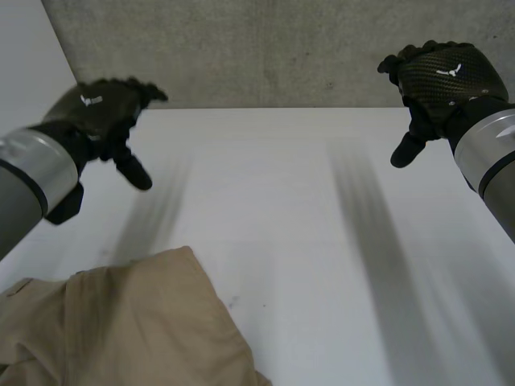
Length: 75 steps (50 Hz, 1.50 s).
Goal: Fold the shorts.
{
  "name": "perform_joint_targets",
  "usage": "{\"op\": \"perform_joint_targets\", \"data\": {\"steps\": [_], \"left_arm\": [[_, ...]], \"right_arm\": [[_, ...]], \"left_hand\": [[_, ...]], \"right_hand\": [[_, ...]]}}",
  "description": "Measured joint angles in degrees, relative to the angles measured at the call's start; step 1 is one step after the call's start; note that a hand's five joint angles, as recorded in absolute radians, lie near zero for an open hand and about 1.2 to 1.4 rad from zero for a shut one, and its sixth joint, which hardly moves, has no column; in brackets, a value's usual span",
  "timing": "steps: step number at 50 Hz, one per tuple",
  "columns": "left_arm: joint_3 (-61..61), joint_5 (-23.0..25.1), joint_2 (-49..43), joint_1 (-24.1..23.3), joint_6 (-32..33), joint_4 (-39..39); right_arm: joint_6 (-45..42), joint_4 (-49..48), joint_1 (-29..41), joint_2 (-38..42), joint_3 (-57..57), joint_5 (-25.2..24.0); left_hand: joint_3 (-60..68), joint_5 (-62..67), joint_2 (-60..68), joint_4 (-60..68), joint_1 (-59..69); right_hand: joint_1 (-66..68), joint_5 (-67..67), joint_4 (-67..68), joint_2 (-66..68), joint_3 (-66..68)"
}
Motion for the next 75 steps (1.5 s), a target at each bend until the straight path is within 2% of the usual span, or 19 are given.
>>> {"op": "perform_joint_targets", "data": {"steps": [6,7,9,21,22,23,24,26,29,30,39,46,49,59,69,71,72,74,75], "left_arm": [[-4.54,-0.92,-0.26,-0.01,10.70,-2.95],[-8.45,-1.93,-0.37,0.18,16.66,-3.93],[-10.85,-2.65,-0.37,0.43,19.42,-4.15],[-23.03,-5.74,-0.62,4.94,26.01,-2.42],[-23.91,-5.82,-0.85,5.48,26.02,-2.28],[-24.48,-5.83,-1.07,5.87,26.00,-2.13],[-24.91,-5.82,-1.30,6.19,25.97,-2.02],[-25.04,-5.77,-1.67,6.57,25.92,-1.73],[-23.94,-5.72,-1.73,6.70,26.04,-1.13],[-22.02,-5.70,-1.63,6.73,26.41,-0.21],[-6.42,-6.01,0.79,5.73,30.10,9.56],[6.98,-7.62,1.63,-1.00,28.28,23.80],[9.47,-8.51,0.89,-7.40,26.89,28.36],[3.13,-10.43,-2.44,-27.11,24.73,31.32],[-17.66,-11.33,-4.98,-32.15,24.19,29.71],[-20.58,-11.31,-5.47,-32.71,24.12,28.92],[-22.53,-11.30,-5.83,-33.22,24.14,27.51],[-23.57,-11.30,-6.04,-33.53,24.17,26.16],[-24.73,-11.30,-6.29,-34.03,24.26,22.97]], "right_arm": [[-3.24,-0.17,0.00,0.63,0.73,0.19],[-4.58,-0.20,0.00,1.24,0.92,0.28],[-5.01,-0.20,0.01,1.54,0.97,0.30],[-5.39,-0.78,-0.02,2.54,0.95,0.28],[-5.38,-0.84,-0.03,2.68,0.94,0.27],[-5.38,-0.91,-0.05,2.92,0.92,0.27],[-5.38,-0.95,-0.06,3.09,0.90,0.27],[-5.44,-0.99,-0.08,3.33,0.88,0.28],[-5.60,-1.00,-0.08,3.46,0.82,0.29],[-5.76,-1.00,-0.09,3.51,0.77,0.30],[-6.11,-0.98,-0.04,3.13,0.53,0.31],[-6.12,-0.98,-0.16,2.00,0.42,0.30],[-6.10,-0.99,-0.48,1.14,0.37,0.27],[-6.07,-1.06,-0.97,-0.64,0.03,0.20],[-6.01,-1.49,-1.24,-0.80,-0.32,0.14],[-6.01,-1.77,-1.28,-0.79,-0.32,0.12],[-6.01,-2.00,-1.29,-0.77,-0.32,0.11],[-6.00,-2.16,-1.28,-0.75,-0.31,0.09],[-6.00,-2.41,-1.23,-0.72,-0.29,0.08]], "left_hand": [[0.00,0.00,0.00,0.00,0.00],[0.00,0.00,0.00,0.00,0.00],[0.00,0.00,0.00,0.00,0.00],[0.03,0.05,0.05,0.04,0.11],[11.53,11.79,12.09,11.96,13.51],[11.53,11.79,12.09,11.96,13.51],[28.35,28.09,29.43,29.13,31.16],[45.82,45.65,47.59,46.75,44.40],[47.27,47.23,48.98,48.24,45.82],[54.58,53.37,55.92,55.61,51.43],[54.92,53.37,56.30,55.74,51.43],[54.95,53.37,56.35,55.79,51.42],[55.12,53.37,56.40,55.97,51.42],[55.24,53.37,56.65,55.99,51.43],[55.11,53.34,56.17,55.59,51.42],[49.87,51.77,50.92,50.48,50.69],[43.19,44.94,43.21,43.78,43.73],[43.19,44.94,43.21,43.78,43.73],[13.23,14.14,13.08,13.24,8.75]], "right_hand": [[0.00,0.00,0.00,0.00,0.00],[0.00,0.00,0.00,0.00,0.00],[0.00,0.00,0.00,0.00,0.00],[0.00,0.00,0.00,0.00,0.00],[0.00,0.00,0.00,0.00,0.00],[0.00,0.00,0.00,0.00,0.00],[0.00,0.00,0.00,0.00,0.00],[0.00,0.00,0.00,0.00,0.01],[0.00,0.00,0.00,0.00,0.00],[0.00,0.00,0.00,0.00,0.00],[0.00,0.00,0.00,0.00,0.00],[0.00,0.00,0.00,0.00,0.00],[0.00,0.00,0.00,0.00,0.01],[0.00,0.00,0.00,0.00,0.00],[0.00,0.00,0.00,0.00,0.00],[0.00,0.00,0.00,0.00,0.00],[0.00,0.00,0.00,0.00,0.00],[0.00,0.00,0.00,0.00,0.00],[0.00,0.00,0.00,0.00,0.00]]}}
